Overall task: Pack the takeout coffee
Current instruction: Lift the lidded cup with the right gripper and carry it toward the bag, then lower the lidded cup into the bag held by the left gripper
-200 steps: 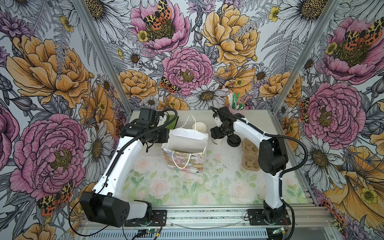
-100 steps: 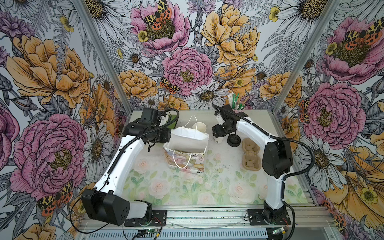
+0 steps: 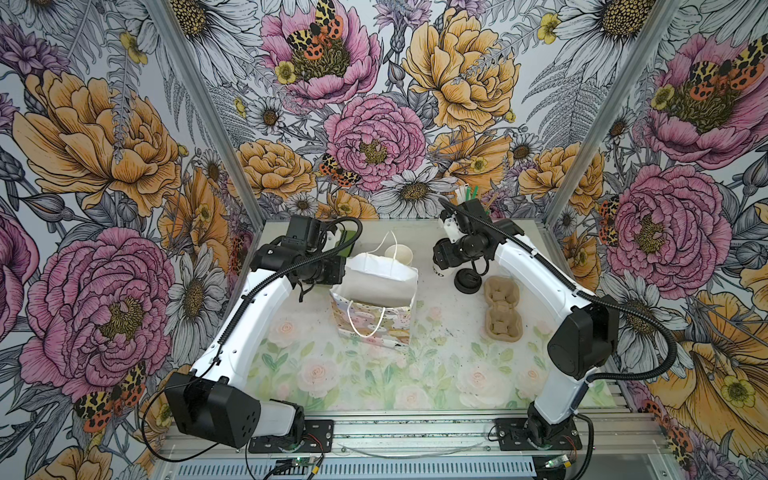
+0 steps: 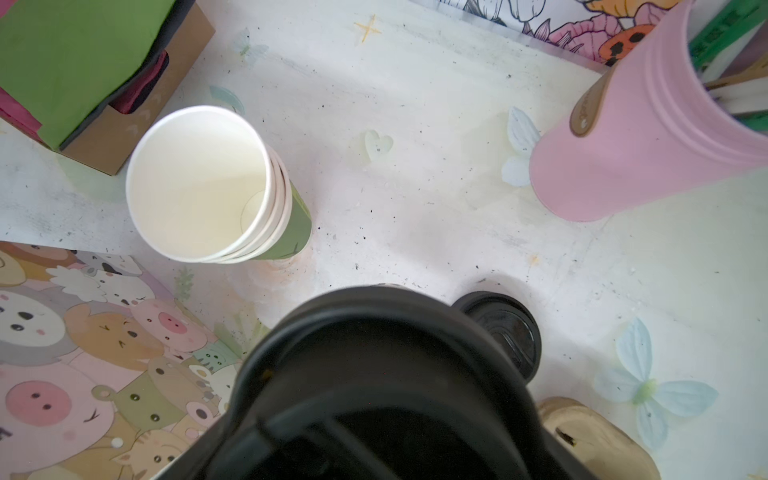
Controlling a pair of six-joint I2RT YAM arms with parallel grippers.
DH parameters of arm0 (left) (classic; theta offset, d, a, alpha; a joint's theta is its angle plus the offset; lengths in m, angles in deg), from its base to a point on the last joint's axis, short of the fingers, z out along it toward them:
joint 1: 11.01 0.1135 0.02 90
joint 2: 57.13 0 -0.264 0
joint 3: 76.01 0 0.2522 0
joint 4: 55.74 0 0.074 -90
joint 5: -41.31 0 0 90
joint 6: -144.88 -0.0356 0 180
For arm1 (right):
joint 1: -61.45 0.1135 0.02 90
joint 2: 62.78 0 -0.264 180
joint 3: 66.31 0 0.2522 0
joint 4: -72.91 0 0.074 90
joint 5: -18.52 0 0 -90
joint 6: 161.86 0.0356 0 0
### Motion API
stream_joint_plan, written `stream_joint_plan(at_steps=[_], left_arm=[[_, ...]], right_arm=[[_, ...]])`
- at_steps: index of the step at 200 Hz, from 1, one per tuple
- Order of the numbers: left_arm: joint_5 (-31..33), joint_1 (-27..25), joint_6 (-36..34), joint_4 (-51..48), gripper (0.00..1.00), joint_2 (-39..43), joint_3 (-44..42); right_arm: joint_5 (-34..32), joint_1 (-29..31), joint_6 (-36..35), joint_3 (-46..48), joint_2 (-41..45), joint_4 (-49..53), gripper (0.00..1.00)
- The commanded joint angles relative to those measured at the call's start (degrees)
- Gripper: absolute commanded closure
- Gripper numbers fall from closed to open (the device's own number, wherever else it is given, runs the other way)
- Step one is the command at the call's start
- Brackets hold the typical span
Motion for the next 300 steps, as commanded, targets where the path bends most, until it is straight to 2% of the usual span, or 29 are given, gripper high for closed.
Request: stream_joint_plan(at_steps=[1, 71, 121, 221, 300], left_arm=[[0.19, -0.84, 0.58, 0.58, 0.98, -0.73, 0.86], [0.0, -2.24, 1.02, 1.29, 0.98, -1.94, 1.55], [0.0, -3.35, 1.5, 1.9, 0.98, -2.45, 2.03], [0.21, -4.37, 1.99, 2.52, 0.98, -2.58, 2.2], [0.4, -4.55, 2.02, 2.61, 0.98, -2.4, 2.03]], right_arm=[[0.45, 0.25, 0.83, -0.01, 5.83, 1.97, 0.14], [1.41, 2.51, 1.12, -2.87, 15.14, 7.67, 0.15], [2.92, 6.2, 1.3, -7.87, 17.12, 9.46, 0.16], [5.03, 15.65, 1.44, -18.01, 12.72, 11.38, 0.17], [6.47, 22.73, 1.07, -19.28, 4.93, 11.59, 0.17]])
